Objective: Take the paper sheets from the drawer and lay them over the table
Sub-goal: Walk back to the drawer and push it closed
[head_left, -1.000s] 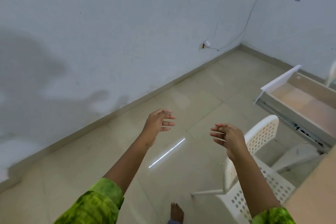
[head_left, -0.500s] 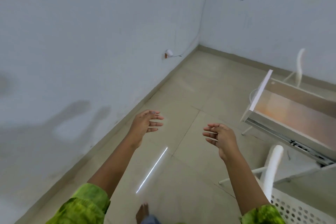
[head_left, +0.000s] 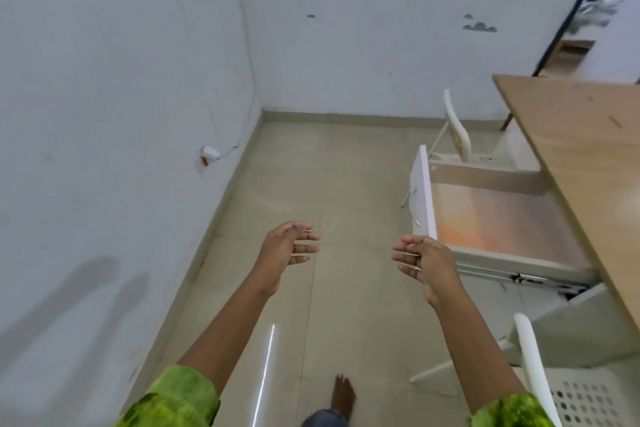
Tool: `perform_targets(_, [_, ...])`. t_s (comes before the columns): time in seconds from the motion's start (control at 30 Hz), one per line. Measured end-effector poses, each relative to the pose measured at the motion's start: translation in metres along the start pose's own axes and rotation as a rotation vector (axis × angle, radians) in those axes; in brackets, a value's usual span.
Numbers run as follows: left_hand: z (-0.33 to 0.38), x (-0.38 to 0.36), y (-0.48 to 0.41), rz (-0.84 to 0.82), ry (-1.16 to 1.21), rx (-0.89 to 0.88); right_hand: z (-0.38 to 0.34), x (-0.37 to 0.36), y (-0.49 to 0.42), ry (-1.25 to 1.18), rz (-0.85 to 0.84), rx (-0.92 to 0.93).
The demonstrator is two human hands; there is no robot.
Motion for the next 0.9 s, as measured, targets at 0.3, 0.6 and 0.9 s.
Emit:
perform_targets(0.3, [0.046, -0.084, -0.161, -0.195, -0.047, 0.031, -0.043, 0.015, -0.119, -0.05, 0.181, -0.062])
perform_targets(0.6, [0.034, -0.194, -0.294, -0.565, -0.286, 0.121, -0.033, 0.049, -0.178, -0.216, 0.491, -0.129])
perform_targets(0.9, [0.012, -0.292, -0.332, -0.994, -0.306, 0.443, 0.02, 0.027, -0.161, -0.346, 0.695, -0.413])
Point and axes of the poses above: each hand's wrist, its own y-axis away from the middle knuckle, its own x-axis out of the back of the hand, z = x × y, the point moved 10 cm from there along -y, towards the middle knuckle, and after that the axes turned 4 degrees about -y, right-handed, at the moved point
